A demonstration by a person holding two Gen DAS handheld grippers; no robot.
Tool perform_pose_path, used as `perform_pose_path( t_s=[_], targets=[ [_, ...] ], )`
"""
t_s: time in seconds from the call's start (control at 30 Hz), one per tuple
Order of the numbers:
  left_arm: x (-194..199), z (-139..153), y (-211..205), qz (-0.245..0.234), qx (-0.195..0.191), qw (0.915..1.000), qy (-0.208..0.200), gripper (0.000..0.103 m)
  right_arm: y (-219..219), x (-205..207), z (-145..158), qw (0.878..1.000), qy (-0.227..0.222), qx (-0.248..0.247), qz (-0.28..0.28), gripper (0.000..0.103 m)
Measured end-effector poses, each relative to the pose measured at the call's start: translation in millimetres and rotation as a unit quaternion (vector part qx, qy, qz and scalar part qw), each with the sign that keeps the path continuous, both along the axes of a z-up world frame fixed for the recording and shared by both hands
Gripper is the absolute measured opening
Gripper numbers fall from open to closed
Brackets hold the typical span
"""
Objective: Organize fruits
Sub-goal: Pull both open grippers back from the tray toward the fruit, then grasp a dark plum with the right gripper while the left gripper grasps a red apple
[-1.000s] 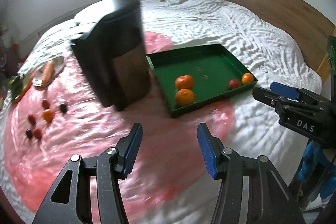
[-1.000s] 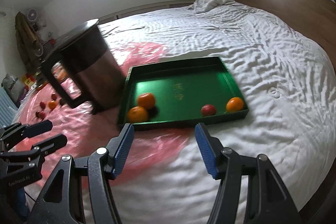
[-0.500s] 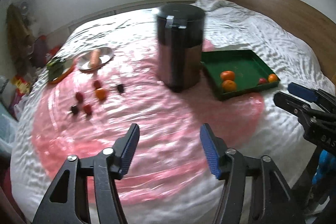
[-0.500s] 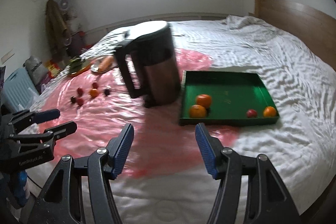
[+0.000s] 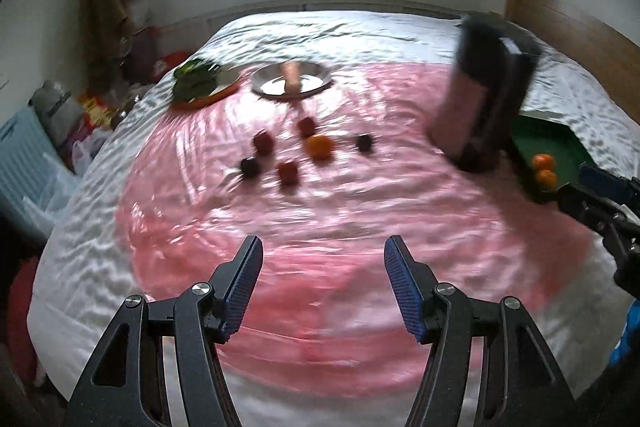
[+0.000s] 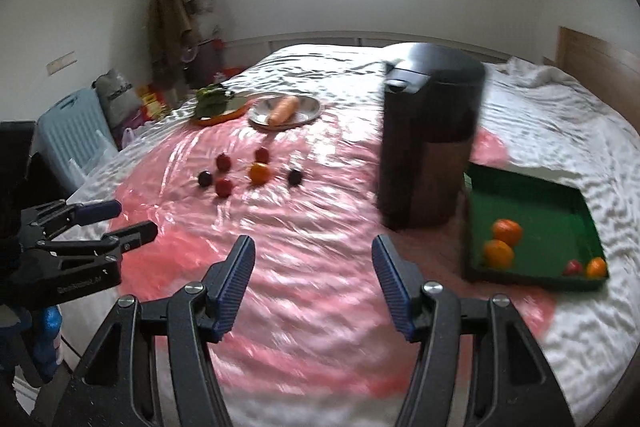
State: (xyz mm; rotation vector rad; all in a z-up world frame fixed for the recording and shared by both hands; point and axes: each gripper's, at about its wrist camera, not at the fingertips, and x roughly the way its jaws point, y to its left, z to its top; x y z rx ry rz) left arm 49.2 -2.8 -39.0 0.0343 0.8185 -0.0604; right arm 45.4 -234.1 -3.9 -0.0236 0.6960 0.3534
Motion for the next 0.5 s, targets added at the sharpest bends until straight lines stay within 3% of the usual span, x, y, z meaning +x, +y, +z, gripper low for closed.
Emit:
perform_pose_path(
  t_s=[0.23,0.33,0.37,0.47,0.5],
  targets=[
    [41.2,-19.9,26.8,-0.002,-0.029,0.9996,0.001,0.057,37.7,64.1,-13.8,1.000,0.006,0.005,0.017,0.103],
    [72.5,-29.5,35.3,-0.001,-0.061,0.9981,0.004,0.057,51.3,105.8,-25.2,1.000,0.012,0.009,0.026,0.101],
    [80.4,-32.3,37.1,-0.001,-0.069,0.9976,0.005,0.056,55.6,118.1,-31.1,0.999,0.016,0.009,0.027,0.097],
    [106.7,-48.2,43.6,0.006,-0.081,0.9966,0.013,0.047,66.0,161.0,-56.3,0.999,0.042,0.018,0.030,0.072],
    [113.9,-54.1,45.8,0.010,-0.086,0.9960,0.021,0.043,68.8,171.0,-63.5,0.998,0.047,0.018,0.030,0.069]
  ],
)
